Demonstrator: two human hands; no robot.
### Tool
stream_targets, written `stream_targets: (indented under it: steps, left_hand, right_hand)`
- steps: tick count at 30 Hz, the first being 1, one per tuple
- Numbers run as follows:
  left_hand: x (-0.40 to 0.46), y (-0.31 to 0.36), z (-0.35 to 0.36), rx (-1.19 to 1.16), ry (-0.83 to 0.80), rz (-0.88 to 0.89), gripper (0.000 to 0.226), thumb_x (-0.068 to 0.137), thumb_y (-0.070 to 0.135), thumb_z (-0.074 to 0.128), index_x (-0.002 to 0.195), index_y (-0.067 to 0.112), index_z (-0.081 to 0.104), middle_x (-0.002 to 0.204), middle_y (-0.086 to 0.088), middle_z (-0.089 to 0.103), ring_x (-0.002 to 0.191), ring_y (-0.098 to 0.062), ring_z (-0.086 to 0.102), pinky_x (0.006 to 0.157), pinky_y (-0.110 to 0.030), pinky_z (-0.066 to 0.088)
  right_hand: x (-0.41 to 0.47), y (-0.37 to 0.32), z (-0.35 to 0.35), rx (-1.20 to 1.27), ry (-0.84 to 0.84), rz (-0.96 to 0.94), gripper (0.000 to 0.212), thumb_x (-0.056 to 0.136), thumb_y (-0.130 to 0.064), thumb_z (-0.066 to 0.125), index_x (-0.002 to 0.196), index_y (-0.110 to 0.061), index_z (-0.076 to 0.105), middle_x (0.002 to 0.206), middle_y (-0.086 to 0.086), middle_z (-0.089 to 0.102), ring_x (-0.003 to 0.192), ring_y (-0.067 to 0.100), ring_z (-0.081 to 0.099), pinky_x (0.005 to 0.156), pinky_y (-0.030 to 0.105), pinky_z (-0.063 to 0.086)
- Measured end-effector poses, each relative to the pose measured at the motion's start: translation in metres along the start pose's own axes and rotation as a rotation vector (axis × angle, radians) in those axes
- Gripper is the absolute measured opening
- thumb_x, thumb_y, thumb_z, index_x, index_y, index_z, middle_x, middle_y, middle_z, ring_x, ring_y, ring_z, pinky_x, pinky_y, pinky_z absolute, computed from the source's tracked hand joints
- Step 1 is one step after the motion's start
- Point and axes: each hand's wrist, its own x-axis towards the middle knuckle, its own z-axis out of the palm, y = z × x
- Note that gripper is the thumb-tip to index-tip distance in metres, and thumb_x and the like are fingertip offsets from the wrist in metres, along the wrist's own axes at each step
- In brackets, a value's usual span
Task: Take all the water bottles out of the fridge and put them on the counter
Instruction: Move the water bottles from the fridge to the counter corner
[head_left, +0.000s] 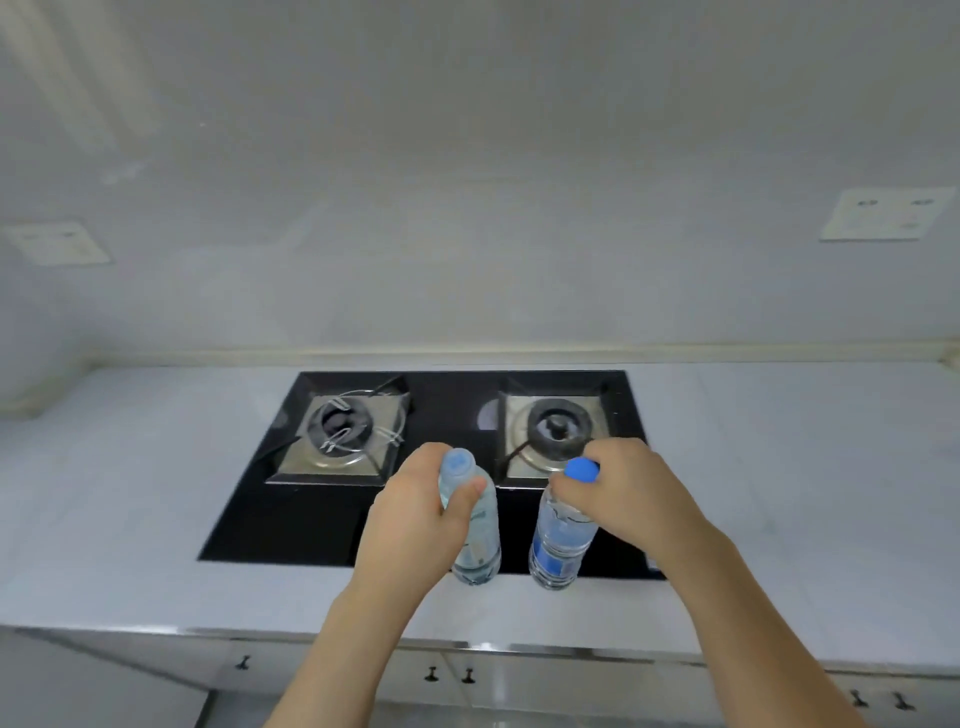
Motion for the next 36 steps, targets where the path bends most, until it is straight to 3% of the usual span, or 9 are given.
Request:
stream_targets:
  steps: [5,10,14,19,28,36]
  left_hand:
    - [-0.003,-0.066,-0.060,-0.006,0.072,-0.043,0.024,0.089,0.047,0.055,0.109,0.033,0.054,0.098,0.016,0.062,0.088,-0.005,0.059,0.077,-0.031,0.052]
    - [-0.012,-0.115,-0.114,0.008,0.119,-0.067,0.021,0.091,0.045,0.055,0.108,0.034,0.053,0.091,0.018,0.061,0.068,-0.001,0.054,0.065,-0.023,0.045]
    - [-0.015,-0.154,-0.153,0.022,0.168,-0.101,0.026,0.092,0.043,0.056,0.114,0.030,0.053,0.101,0.018,0.059,0.085,-0.001,0.055,0.074,-0.021,0.044]
    - [-0.009,-0.192,-0.184,0.006,0.215,-0.175,0.030,0.092,0.044,0.054,0.117,0.028,0.052,0.105,0.015,0.060,0.084,-0.003,0.055,0.074,-0.023,0.046]
    - [0.040,-0.260,-0.230,0.035,0.268,-0.235,0.025,0.092,0.045,0.054,0.112,0.031,0.051,0.102,0.016,0.059,0.083,-0.007,0.058,0.072,-0.028,0.050]
    - [0.118,-0.312,-0.283,0.120,0.249,-0.290,0.028,0.090,0.045,0.058,0.112,0.031,0.051,0.103,0.014,0.058,0.092,-0.014,0.060,0.078,-0.033,0.054]
  right_hand:
    - [0.008,-0.078,0.051,-0.071,-0.042,-0.078,0.045,0.081,-0.045,0.064,0.061,-0.015,0.037,0.061,0.000,0.039,0.054,0.013,0.033,0.050,0.025,0.029]
    - [0.011,-0.139,0.096,-0.076,-0.060,-0.139,0.048,0.081,-0.048,0.064,0.060,-0.015,0.035,0.060,-0.001,0.035,0.053,0.013,0.031,0.050,0.026,0.029]
    - [0.011,-0.186,0.124,-0.072,-0.087,-0.179,0.049,0.080,-0.048,0.064,0.060,-0.015,0.034,0.060,0.000,0.034,0.052,0.013,0.028,0.049,0.026,0.027]
    - [0.022,-0.232,0.152,-0.056,-0.131,-0.230,0.046,0.081,-0.046,0.065,0.058,-0.017,0.038,0.060,-0.002,0.039,0.050,0.011,0.031,0.048,0.022,0.027]
    - [0.084,-0.308,0.216,-0.065,-0.248,-0.280,0.048,0.080,-0.049,0.064,0.061,-0.016,0.036,0.060,-0.003,0.037,0.052,0.012,0.031,0.050,0.026,0.028]
    - [0.164,-0.374,0.262,0.026,-0.237,-0.313,0.046,0.080,-0.044,0.066,0.060,-0.016,0.037,0.057,-0.001,0.034,0.050,0.013,0.029,0.051,0.026,0.026]
